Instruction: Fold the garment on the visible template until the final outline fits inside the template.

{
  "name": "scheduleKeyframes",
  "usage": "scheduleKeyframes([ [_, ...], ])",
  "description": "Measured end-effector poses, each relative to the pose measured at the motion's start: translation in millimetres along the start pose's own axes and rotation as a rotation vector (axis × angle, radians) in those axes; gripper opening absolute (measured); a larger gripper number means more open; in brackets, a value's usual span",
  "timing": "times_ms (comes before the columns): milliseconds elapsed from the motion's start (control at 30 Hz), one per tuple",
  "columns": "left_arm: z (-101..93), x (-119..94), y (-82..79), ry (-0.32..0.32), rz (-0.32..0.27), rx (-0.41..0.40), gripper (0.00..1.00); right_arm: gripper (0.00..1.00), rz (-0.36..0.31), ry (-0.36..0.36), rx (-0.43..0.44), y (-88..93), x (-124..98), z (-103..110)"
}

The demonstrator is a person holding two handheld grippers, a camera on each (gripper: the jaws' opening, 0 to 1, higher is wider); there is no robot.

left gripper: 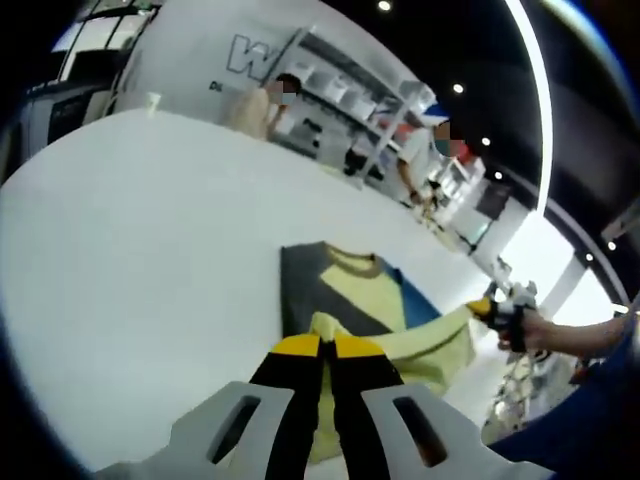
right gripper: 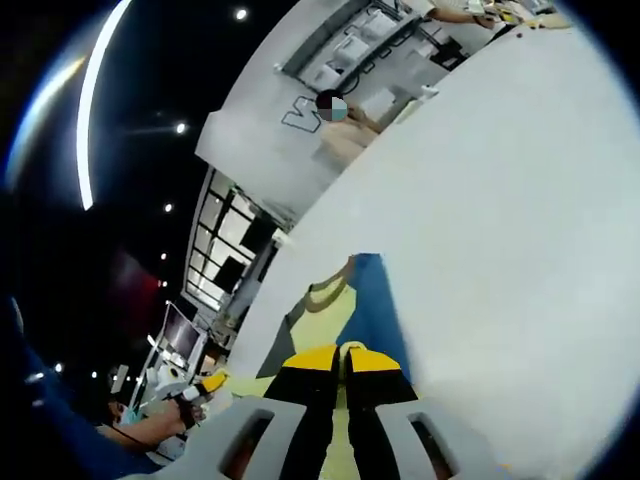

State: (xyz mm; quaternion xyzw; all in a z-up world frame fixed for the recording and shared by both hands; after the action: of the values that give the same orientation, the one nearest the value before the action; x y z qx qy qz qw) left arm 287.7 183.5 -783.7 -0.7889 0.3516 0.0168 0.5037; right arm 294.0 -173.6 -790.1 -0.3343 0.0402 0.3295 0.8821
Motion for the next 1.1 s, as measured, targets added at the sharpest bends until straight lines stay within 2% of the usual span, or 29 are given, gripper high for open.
scheduleKeyframes([
  [433, 18.6, 42, -29.5, -0.007, -0.014, 0.023, 0.0, 0.0, -0.03, 0.024, -0.016, -29.0, 34, -8],
  [767, 24.9, 61, -36.8, -0.025, -0.024, 0.022, 0.0, 0.0, -0.046, 0.032, -0.029, -46.1, 61, -14],
  [1100, 31.0, 70, -49.0, -0.009, -0.036, 0.018, 0.0, 0.0, -0.043, 0.032, -0.071, -58.8, 71, -18],
])
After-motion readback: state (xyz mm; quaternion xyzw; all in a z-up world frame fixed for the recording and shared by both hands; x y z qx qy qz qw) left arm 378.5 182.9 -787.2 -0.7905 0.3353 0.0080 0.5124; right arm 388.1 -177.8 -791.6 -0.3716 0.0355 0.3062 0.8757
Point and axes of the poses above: the point that each gripper's makers call its tool centre point, and the gripper's own axes: x roughly forward along the fingers, z roughly to its left, y roughly out of its underside, the point moved 1 cm from there along -x, roughly backward along the fingers, and after that the axes turned 3 degrees about -z, right-handed, at the moved point
